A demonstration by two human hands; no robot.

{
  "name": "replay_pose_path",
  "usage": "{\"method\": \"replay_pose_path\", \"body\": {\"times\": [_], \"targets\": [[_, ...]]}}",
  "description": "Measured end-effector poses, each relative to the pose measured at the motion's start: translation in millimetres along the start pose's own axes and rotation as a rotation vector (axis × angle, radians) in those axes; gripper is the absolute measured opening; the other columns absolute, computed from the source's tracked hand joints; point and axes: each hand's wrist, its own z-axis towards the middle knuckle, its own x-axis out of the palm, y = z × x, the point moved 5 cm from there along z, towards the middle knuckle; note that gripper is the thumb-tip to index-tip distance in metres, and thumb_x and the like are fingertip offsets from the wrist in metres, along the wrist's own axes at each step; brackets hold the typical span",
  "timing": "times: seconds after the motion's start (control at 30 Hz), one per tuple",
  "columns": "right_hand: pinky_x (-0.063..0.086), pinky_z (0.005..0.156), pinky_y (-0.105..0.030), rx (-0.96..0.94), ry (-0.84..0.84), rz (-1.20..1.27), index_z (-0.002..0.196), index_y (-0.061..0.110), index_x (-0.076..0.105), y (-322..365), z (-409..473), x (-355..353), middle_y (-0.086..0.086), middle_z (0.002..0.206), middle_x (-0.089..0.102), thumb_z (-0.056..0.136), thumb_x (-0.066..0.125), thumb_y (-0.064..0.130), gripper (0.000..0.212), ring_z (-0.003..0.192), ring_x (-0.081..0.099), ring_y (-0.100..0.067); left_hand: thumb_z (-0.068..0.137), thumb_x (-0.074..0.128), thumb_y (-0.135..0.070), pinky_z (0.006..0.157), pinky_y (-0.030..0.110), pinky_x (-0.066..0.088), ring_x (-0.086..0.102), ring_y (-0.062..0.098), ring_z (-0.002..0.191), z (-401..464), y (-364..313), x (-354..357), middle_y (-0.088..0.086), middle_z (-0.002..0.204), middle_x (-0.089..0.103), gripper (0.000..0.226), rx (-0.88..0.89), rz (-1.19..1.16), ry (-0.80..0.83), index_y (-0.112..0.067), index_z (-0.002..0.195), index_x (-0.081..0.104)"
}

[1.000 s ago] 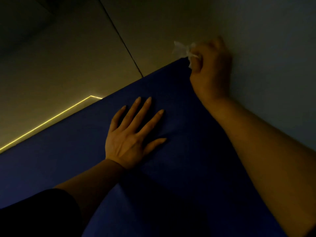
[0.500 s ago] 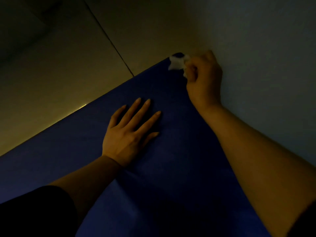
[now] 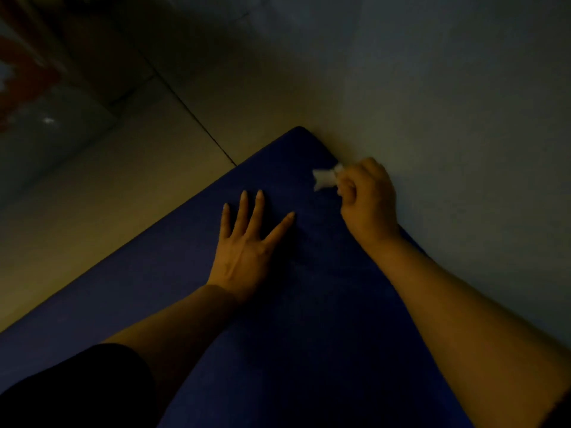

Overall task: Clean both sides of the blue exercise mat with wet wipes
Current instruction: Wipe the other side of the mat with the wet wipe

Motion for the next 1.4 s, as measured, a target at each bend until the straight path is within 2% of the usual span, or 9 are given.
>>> {"method": "replay_pose_path", "body": {"times": [0.1, 0.2, 0.27, 0.33, 0.57, 0.73, 1.0, 1.17, 1.4], "targets": [[0.038, 0.057, -0.029, -0.004, 0.010, 0.030, 0.072, 0.004, 0.058, -1.1, -45.5, -21.8, -0.010, 0.080, 0.053, 0.089, 0.039, 0.016, 0.028, 0.073, 0.051, -0.025, 0.094, 0.034, -0.054, 0.114, 0.062, 0.016, 0.016, 0.030, 0.145, 14.8, -40.6, -6.8, 0.017, 0.154, 0.029, 0.065, 0.010, -0.086, -0.051, -0.007, 0.137, 0.047], [0.039, 0.057, -0.030, -0.033, 0.015, -0.010, 0.074, 0.003, 0.059, 4.6, -24.8, -12.2, -0.015, 0.081, 0.055, 0.087, 0.044, 0.011, 0.022, 0.074, 0.054, -0.030, 0.096, 0.026, -0.056, 0.120, 0.046, 0.009, 0.016, 0.023, 0.146, 24.7, -72.9, -3.7, 0.014, 0.154, 0.031, 0.072, -0.016, -0.202, -0.121, -0.004, 0.145, 0.037], [0.036, 0.060, -0.030, -0.044, 0.039, -0.068, 0.080, 0.002, 0.062, 9.0, 5.2, 5.1, -0.018, 0.087, 0.057, 0.083, 0.055, -0.001, 0.008, 0.080, 0.055, -0.034, 0.095, 0.024, -0.059, 0.121, 0.041, 0.007, 0.012, 0.018, 0.147, 25.9, -70.7, 1.4, 0.010, 0.156, 0.027, 0.074, -0.057, -0.231, -0.146, -0.008, 0.149, 0.030], [0.035, 0.061, -0.030, -0.021, 0.070, -0.102, 0.086, 0.003, 0.064, 7.4, 24.0, 15.8, -0.017, 0.095, 0.059, 0.081, 0.058, -0.005, 0.012, 0.087, 0.054, -0.033, 0.094, 0.026, -0.060, 0.121, 0.039, 0.007, 0.012, 0.014, 0.147, 24.0, -67.0, 0.5, 0.006, 0.157, 0.025, 0.074, -0.052, -0.247, -0.161, -0.012, 0.150, 0.029], [0.034, 0.057, -0.026, -0.076, -0.002, -0.014, 0.073, 0.009, 0.058, -3.6, -47.8, -29.0, -0.006, 0.078, 0.055, 0.083, 0.040, 0.012, 0.021, 0.076, 0.049, -0.021, 0.098, 0.029, -0.051, 0.120, 0.044, 0.013, 0.018, 0.019, 0.147, 20.8, -74.1, 0.1, 0.006, 0.154, 0.033, 0.059, 0.023, -0.225, -0.220, -0.018, 0.146, 0.038], [0.040, 0.059, -0.034, 0.041, 0.045, -0.033, 0.076, 0.004, 0.061, -3.4, 2.1, -4.4, -0.015, 0.088, 0.058, 0.073, 0.056, -0.009, 0.013, 0.083, 0.052, -0.033, 0.098, 0.036, -0.043, 0.116, 0.046, 0.029, 0.035, 0.019, 0.140, 18.0, -77.9, -1.3, 0.008, 0.147, 0.045, 0.052, 0.073, -0.249, -0.284, -0.013, 0.138, 0.050], [0.036, 0.056, -0.027, -0.022, 0.002, -0.076, 0.074, 0.010, 0.058, -11.9, -73.1, -43.7, -0.004, 0.078, 0.054, 0.078, 0.055, -0.001, 0.012, 0.074, 0.047, -0.019, 0.100, 0.035, -0.041, 0.114, 0.046, 0.030, 0.037, 0.021, 0.139, 17.6, -77.4, 0.1, 0.009, 0.146, 0.046, 0.049, 0.108, -0.221, -0.326, -0.013, 0.135, 0.055], [0.032, 0.061, -0.029, 0.152, 0.027, -0.122, 0.081, 0.005, 0.060, -14.7, -34.5, -29.6, -0.013, 0.086, 0.058, 0.081, 0.061, 0.002, 0.003, 0.078, 0.053, -0.028, 0.100, 0.034, -0.040, 0.113, 0.049, 0.033, 0.037, 0.022, 0.138, 17.3, -77.5, 1.4, 0.009, 0.145, 0.046, 0.049, 0.110, -0.185, -0.307, -0.013, 0.135, 0.053], [0.034, 0.050, -0.026, 0.154, -0.069, -0.205, 0.075, 0.008, 0.055, 0.3, -77.0, -36.9, -0.009, 0.076, 0.054, 0.072, 0.072, -0.001, 0.020, 0.064, 0.052, -0.023, 0.100, 0.033, -0.043, 0.113, 0.048, 0.032, 0.038, 0.022, 0.138, 18.3, -75.6, 0.6, 0.009, 0.145, 0.047, 0.050, 0.106, -0.207, -0.314, -0.013, 0.135, 0.052]]}}
